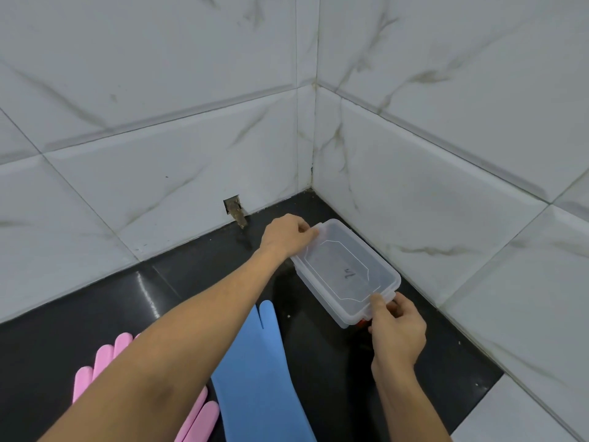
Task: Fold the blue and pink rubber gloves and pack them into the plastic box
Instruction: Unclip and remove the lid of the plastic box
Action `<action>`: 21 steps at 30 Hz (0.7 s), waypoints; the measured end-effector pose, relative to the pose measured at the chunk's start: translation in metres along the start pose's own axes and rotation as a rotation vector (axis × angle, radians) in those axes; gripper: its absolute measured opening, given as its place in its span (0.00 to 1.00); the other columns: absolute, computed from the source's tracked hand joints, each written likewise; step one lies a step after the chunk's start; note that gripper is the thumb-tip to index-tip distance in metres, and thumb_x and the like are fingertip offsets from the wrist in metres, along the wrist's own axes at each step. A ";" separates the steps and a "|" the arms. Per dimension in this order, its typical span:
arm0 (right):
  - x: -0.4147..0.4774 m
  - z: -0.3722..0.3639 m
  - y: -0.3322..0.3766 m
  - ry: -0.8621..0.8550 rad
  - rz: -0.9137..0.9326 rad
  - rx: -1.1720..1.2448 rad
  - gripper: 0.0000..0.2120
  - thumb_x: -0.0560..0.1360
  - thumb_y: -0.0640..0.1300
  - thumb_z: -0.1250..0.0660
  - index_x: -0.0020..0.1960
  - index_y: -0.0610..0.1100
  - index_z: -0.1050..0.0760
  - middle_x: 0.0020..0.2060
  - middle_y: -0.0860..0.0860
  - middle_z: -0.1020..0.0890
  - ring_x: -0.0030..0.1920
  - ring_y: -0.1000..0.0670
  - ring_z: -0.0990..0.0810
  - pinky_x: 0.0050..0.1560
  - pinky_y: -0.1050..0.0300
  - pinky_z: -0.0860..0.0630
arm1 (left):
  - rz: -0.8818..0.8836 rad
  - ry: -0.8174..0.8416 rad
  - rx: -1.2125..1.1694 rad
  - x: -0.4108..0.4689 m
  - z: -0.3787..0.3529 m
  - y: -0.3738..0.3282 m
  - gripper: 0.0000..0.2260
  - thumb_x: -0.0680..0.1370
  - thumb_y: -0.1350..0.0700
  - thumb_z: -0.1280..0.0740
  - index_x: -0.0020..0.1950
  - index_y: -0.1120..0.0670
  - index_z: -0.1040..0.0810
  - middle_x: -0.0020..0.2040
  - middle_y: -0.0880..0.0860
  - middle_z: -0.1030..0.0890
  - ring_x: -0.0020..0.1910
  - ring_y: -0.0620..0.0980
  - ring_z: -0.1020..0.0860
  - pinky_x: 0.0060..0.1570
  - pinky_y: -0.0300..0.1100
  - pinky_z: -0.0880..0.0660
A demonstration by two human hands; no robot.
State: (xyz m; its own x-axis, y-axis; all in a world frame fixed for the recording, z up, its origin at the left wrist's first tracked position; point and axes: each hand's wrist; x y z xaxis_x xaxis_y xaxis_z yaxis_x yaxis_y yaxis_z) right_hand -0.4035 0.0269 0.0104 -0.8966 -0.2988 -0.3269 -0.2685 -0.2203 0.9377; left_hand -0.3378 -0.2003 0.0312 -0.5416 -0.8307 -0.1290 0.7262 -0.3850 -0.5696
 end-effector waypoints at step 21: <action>0.018 0.012 0.014 0.151 -0.327 0.246 0.13 0.74 0.36 0.24 0.57 0.40 0.21 0.48 0.43 0.14 0.50 0.44 0.14 0.50 0.50 0.16 | 0.188 0.160 0.061 0.025 0.008 0.000 0.20 0.79 0.42 0.30 0.57 0.59 0.17 0.51 0.57 0.15 0.40 0.49 0.20 0.41 0.40 0.25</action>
State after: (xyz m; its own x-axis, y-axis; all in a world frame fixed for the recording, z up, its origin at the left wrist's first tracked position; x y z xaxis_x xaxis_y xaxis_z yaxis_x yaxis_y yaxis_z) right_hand -0.4281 0.0298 0.0192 -0.6938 -0.3862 -0.6078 -0.6223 -0.1033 0.7760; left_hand -0.3478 -0.2248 0.0344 -0.4514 -0.8174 -0.3578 0.8419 -0.2574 -0.4743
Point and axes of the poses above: each hand's wrist, its own x-axis towards the middle knuckle, its own z-axis out of the back of the hand, y = z × x
